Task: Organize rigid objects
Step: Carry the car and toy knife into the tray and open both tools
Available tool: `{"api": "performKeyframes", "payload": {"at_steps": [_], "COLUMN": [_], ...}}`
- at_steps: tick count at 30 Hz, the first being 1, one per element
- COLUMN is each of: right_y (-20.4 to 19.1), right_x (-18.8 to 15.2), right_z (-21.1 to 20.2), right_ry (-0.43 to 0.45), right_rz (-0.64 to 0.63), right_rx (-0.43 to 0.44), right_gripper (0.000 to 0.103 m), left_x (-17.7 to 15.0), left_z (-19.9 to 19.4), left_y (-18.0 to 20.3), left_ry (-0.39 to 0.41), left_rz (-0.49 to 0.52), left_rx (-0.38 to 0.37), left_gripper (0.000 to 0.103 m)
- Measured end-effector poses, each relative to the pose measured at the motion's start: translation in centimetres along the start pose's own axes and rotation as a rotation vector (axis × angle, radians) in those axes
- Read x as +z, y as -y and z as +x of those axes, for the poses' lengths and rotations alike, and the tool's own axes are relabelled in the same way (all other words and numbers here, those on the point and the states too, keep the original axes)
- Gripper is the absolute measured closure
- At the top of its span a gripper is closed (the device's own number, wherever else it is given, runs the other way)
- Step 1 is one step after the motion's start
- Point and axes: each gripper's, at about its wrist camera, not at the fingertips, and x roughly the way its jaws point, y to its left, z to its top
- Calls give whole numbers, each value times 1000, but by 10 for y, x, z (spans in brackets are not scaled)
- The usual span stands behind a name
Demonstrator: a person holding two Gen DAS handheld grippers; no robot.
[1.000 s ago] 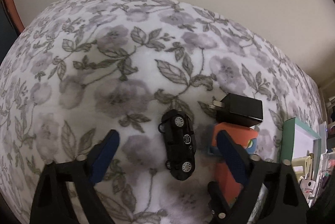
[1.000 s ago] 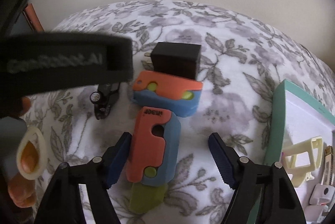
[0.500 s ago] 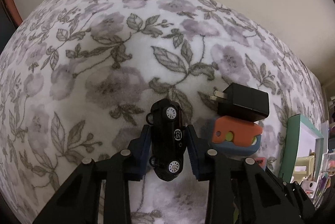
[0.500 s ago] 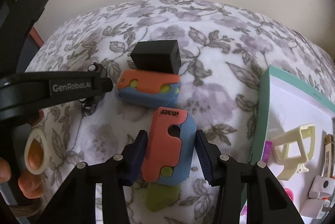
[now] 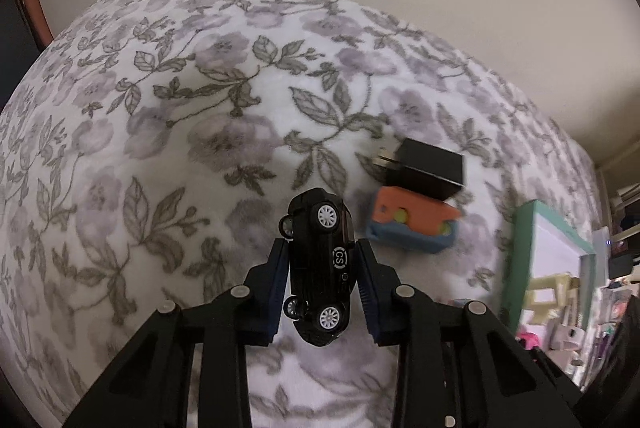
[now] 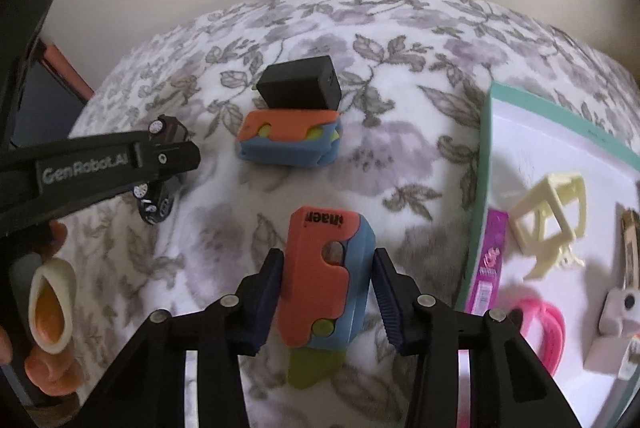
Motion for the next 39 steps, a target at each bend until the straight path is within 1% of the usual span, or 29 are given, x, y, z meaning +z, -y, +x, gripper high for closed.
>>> {"api": "performKeyframes", "payload": {"at_steps": [8,12,15,19,24,30,33,35,39], "right_y": [18,43,60,84,115,150,164,172,182], "right_x": [-5,-11,-18,-27,-43,-60,-67,-69,-69], "right_z": [-55,-89,-113,-138,-166,-191,-198,-199,-192], "right_ry": [77,130,177,222,261,290,287,274,234], "right_rz": [92,180,227,282,333,366,391,400,412], "right_rx": [64,94,99,94,54,-68,-125,-147,-145], "right_gripper": [58,60,61,61,61,61,61,61,61], "left_x": [-4,-11,-22,-38,-62,-88,-97,-102,-109], "left_z": [-63,-101,-121,-137,-139,-121,-110,-102,-80], "left_y": [24,45,64,90,129,160,171,176,179], "left_ry": [86,141,169,184,182,153,141,139,105], "left_rz": [-10,-2,4,21,64,50,78,97,123], "left_rx": [-61,-102,-130,-163,-161,-181,-188,-183,-173], "left_gripper": [68,68,68,68,68,68,68,68,68]}}
